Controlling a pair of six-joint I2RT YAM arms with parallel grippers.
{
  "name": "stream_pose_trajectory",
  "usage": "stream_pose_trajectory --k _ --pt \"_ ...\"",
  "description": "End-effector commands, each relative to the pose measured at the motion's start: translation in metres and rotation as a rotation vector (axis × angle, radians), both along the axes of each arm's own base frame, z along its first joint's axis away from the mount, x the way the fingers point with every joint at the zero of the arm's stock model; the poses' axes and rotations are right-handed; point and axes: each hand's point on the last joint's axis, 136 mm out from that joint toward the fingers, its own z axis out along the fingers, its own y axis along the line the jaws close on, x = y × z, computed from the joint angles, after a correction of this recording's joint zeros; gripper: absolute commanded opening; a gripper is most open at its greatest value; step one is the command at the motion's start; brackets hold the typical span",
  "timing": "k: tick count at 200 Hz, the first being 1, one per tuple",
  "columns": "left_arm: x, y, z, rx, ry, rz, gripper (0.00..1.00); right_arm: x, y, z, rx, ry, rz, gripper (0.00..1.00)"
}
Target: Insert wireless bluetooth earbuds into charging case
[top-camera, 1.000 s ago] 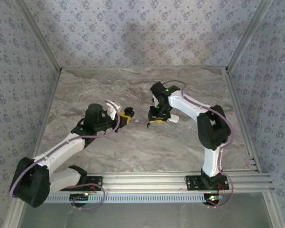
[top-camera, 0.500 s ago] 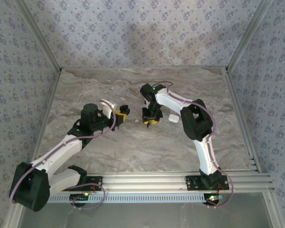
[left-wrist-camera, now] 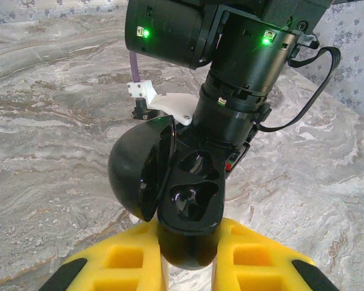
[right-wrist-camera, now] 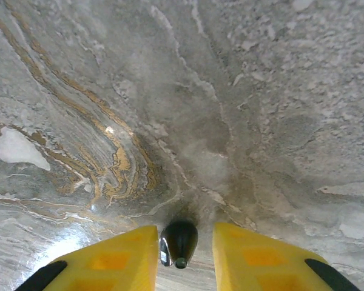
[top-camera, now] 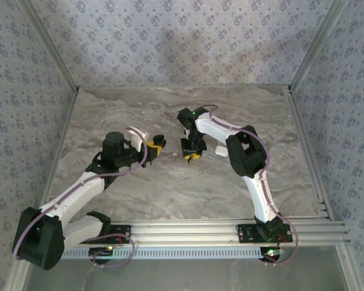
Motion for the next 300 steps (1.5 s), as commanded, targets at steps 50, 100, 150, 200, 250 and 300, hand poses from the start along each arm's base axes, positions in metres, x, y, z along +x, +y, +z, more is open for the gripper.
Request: stream_pose_trajectory --k 50,100,150,200,250,300 --pt "0.0 -0.004 0.011 -0.015 -0.007 -0.034 0.12 0.003 -0.002 -0.013 -0.017 0.019 -0.016 0.23" --pt "0.0 -0.004 0.011 -0.013 -0.003 -0.039 0.12 0.002 -0.006 -0.017 -0.026 0.022 -0.018 0.22" --pt "-0.004 -0.014 0.016 -0.067 0.012 -0.095 0.12 0.01 -0.013 0.012 0.019 -0.095 -0.029 0.18" --pt "-0.007 -0.034 0.019 -0.126 -0.046 -0.141 0.12 0.01 -0.021 0.072 0.199 -0.358 -0.07 0.17" --pt "-0.001 -0.064 0.023 -0.107 -0.159 -0.154 0.11 0.01 -0.037 0.152 0.33 -0.693 -0.075 0.18" --pt "0.007 -0.087 0.038 -0.128 -0.223 -0.177 0.11 -0.007 -0.046 0.218 0.458 -0.915 -0.062 0.19"
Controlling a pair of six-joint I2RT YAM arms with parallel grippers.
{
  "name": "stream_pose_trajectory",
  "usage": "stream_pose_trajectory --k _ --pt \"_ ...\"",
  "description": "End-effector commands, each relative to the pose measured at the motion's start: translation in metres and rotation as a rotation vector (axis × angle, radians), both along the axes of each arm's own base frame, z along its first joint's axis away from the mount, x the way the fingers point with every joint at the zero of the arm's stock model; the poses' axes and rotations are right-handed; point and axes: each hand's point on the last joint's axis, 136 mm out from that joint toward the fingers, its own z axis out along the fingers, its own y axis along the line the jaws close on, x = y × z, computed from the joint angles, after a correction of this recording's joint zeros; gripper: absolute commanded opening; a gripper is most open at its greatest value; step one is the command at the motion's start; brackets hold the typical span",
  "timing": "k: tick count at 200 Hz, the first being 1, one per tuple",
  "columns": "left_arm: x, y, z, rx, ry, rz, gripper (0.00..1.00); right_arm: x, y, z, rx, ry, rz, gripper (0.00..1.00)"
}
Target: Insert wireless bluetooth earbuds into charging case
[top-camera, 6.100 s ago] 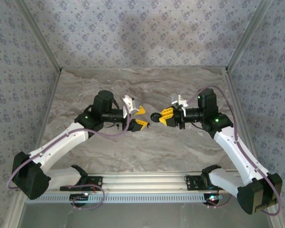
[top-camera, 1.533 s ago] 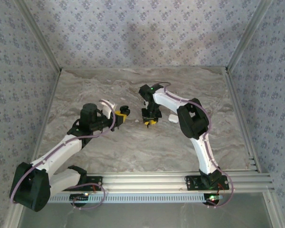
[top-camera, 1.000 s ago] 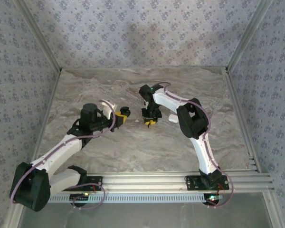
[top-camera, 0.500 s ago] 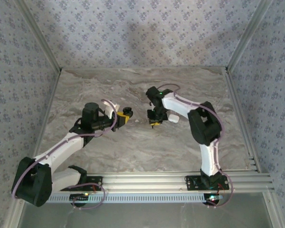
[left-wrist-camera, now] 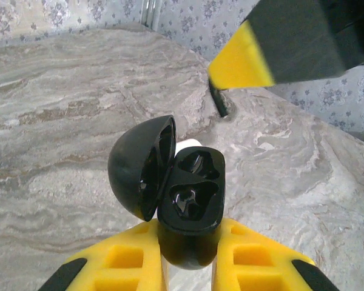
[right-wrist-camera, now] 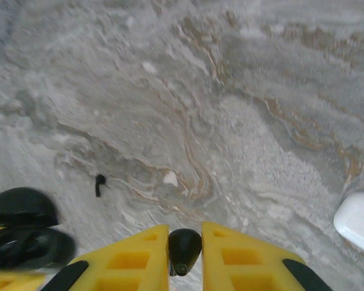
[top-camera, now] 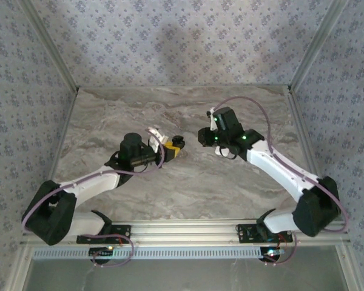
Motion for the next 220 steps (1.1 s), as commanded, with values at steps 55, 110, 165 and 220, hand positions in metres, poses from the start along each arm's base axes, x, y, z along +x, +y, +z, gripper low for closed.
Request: stream_pose_trajectory --k 55,110,165,220 --pt "0.007 -0.035 0.055 -0.124 -0.17 -0.081 0.11 -0.013 0.01 0.075 0.175 -0.319 0.059 0.19" --pt "0.004 -0.036 0.066 -0.132 -0.2 -0.098 0.11 -0.019 0.025 0.082 0.203 -0.357 0.118 0.19" --pt "-0.002 -0.033 0.078 -0.144 -0.223 -0.106 0.11 -0.018 0.027 0.07 0.182 -0.343 0.116 0.19" --pt "-0.005 -0.032 0.085 -0.156 -0.236 -0.111 0.12 -0.019 0.032 0.066 0.198 -0.329 0.135 0.19"
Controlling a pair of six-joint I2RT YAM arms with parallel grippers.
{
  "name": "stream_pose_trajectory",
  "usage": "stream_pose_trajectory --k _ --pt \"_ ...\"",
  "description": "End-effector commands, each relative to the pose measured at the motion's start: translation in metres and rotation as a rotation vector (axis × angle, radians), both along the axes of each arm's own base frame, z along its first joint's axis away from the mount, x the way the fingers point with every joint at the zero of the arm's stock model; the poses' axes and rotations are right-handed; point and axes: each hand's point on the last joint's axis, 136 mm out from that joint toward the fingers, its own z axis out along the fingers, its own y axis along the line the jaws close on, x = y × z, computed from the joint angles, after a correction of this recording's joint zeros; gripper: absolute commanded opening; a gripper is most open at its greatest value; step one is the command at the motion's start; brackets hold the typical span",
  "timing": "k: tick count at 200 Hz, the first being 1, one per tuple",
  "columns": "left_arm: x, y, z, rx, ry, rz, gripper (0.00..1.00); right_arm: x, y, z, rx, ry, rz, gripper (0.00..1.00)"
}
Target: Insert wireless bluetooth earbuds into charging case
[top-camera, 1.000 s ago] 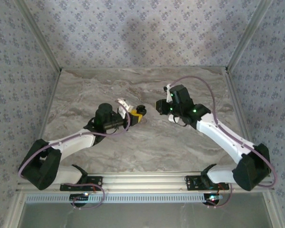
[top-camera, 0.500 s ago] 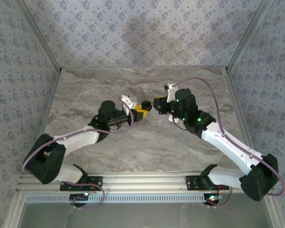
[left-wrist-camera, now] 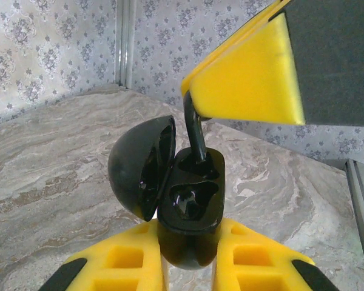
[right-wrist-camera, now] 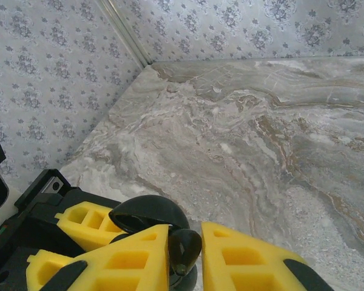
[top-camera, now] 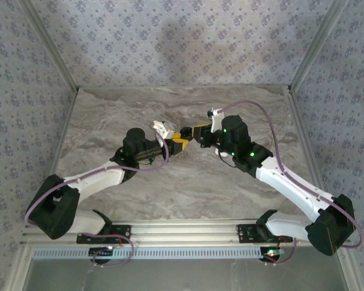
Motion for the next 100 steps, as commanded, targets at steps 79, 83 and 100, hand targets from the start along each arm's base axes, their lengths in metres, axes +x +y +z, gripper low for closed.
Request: stream_pose_trajectory --k 79,83,100 --pt "-0.006 -0.004 0.038 -0.059 -0.099 -0.033 0.12 -0.01 0.014 -0.002 0.004 -0.006 0.094 0.19" --pt "-0.007 -0.004 0.039 -0.059 -0.101 -0.034 0.12 -0.011 0.014 -0.001 0.006 -0.01 0.099 0.19" --pt "-0.007 -0.004 0.038 -0.058 -0.1 -0.036 0.12 -0.013 0.017 0.002 0.01 -0.018 0.124 0.19"
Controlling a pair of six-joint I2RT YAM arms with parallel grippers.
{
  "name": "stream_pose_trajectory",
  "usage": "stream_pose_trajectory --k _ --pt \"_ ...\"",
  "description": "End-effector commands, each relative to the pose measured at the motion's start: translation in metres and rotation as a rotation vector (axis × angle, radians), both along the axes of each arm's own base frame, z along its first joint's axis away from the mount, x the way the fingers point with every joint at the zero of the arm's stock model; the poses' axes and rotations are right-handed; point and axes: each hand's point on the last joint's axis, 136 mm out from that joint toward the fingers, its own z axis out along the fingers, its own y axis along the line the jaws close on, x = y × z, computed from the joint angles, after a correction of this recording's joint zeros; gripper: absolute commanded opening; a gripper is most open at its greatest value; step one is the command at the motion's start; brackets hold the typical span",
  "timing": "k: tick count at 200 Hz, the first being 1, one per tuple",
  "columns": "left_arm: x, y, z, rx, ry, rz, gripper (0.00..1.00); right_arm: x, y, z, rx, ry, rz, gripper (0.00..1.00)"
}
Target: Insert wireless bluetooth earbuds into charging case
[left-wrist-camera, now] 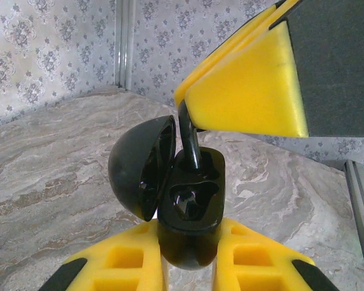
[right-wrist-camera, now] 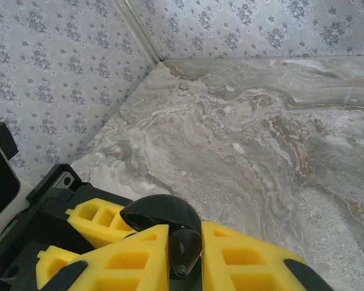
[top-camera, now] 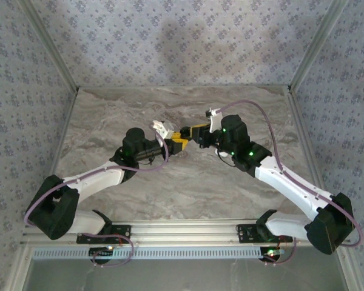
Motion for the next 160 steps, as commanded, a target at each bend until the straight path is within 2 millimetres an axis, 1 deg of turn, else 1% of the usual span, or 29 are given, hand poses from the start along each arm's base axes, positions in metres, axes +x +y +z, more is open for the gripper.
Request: stream_pose_trajectory --k 1,31,55,89,140,160 --pt "-0.006 -0.004 0.037 -0.055 -0.097 -0.032 0.12 -0.009 0.008 0.001 -0.003 -0.015 0.073 0.19" --pt "-0.008 -0.005 0.038 -0.058 -0.101 -0.042 0.12 -0.011 0.013 0.0 -0.001 0.0 0.114 0.19" --pt "-0.009 -0.004 0.041 -0.062 -0.109 -0.046 0.11 -0.012 0.016 -0.009 -0.015 0.036 0.136 0.19" --pt "-0.012 -0.004 0.046 -0.071 -0.123 -0.056 0.12 -0.01 0.012 -0.019 -0.033 0.071 0.137 0.2" --pt "-0.016 -0.004 0.05 -0.075 -0.14 -0.07 0.12 -0.011 0.007 -0.02 -0.032 0.086 0.172 0.21" --pt "-0.018 -0.005 0.053 -0.083 -0.146 -0.088 0.12 -0.013 0.009 -0.019 -0.026 0.09 0.209 0.21"
